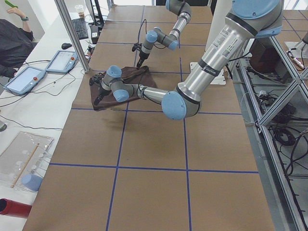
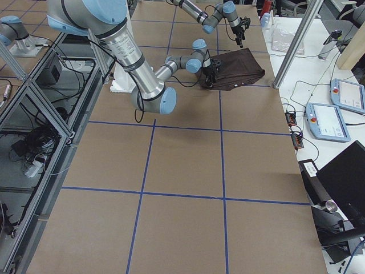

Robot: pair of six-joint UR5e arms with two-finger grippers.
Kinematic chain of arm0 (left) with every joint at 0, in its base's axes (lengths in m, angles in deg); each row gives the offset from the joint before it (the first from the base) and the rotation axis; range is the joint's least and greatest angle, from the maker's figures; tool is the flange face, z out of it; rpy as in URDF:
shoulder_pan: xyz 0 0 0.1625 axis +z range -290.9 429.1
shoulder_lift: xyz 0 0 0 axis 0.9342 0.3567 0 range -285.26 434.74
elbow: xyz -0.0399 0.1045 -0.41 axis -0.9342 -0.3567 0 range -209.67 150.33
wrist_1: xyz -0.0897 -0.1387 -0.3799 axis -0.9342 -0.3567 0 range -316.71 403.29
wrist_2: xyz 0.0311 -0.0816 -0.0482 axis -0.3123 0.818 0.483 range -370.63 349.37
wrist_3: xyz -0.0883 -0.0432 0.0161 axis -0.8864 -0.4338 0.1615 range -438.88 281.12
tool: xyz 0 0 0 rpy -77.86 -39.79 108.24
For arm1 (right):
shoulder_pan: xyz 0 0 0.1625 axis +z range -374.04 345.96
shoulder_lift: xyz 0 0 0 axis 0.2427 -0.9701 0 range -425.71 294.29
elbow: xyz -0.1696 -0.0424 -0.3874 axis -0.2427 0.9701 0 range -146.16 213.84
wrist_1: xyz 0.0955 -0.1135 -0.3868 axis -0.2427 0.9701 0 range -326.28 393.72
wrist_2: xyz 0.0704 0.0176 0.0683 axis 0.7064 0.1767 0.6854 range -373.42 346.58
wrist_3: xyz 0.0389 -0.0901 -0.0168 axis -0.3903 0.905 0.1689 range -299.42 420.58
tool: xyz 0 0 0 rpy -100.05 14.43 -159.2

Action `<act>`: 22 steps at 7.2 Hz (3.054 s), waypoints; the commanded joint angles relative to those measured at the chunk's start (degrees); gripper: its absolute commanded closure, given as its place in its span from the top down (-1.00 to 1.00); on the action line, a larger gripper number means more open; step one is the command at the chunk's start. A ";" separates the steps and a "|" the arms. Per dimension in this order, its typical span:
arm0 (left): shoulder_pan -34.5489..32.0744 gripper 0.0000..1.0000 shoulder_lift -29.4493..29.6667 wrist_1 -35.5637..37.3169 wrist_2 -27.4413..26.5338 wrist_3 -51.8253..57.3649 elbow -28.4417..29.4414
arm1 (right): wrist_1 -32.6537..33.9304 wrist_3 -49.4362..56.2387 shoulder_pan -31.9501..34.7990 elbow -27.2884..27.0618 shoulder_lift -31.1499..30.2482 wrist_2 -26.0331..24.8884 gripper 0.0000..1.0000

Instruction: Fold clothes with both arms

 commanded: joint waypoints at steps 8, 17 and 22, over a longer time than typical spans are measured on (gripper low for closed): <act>0.12 1.00 -0.71 0.06 0.00 -0.10 -0.56 | 0.21 0.56 -0.55 0.47 -0.18 -0.94 -1.00; 0.47 1.00 -0.27 0.06 0.17 -0.45 -1.88 | 15.50 -7.78 -20.48 -40.04 -25.83 -14.89 -1.00; 0.64 1.00 -0.53 0.06 1.93 -0.45 -2.76 | 15.50 1.11 -19.89 -40.92 -26.20 -13.69 1.00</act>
